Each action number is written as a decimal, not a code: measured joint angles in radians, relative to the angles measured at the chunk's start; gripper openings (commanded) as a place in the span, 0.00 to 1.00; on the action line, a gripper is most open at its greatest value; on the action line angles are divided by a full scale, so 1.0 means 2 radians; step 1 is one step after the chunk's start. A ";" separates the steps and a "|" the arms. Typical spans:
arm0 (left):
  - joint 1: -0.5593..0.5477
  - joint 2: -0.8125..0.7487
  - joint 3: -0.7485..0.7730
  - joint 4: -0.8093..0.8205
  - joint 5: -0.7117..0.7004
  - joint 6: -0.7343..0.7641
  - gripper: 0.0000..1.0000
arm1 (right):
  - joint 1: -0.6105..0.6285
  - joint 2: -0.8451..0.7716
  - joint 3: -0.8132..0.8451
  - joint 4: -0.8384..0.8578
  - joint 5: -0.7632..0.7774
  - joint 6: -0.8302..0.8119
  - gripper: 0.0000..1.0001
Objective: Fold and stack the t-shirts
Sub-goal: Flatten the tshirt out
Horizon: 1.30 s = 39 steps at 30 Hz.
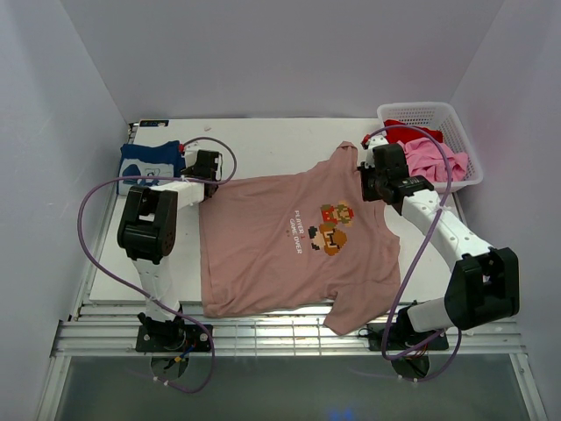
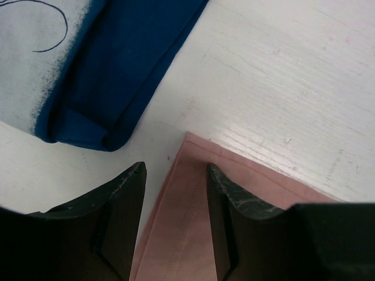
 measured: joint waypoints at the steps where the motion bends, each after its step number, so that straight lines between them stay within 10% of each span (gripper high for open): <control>1: 0.000 0.000 0.000 0.002 0.002 0.001 0.56 | 0.000 0.001 0.000 0.000 0.000 0.000 0.08; 17: -0.001 0.000 0.012 0.022 0.006 0.012 0.37 | 0.001 0.015 0.000 0.000 0.003 0.000 0.08; 39: 0.002 0.023 0.032 -0.010 0.007 0.005 0.44 | 0.003 0.015 0.000 0.000 0.007 0.000 0.08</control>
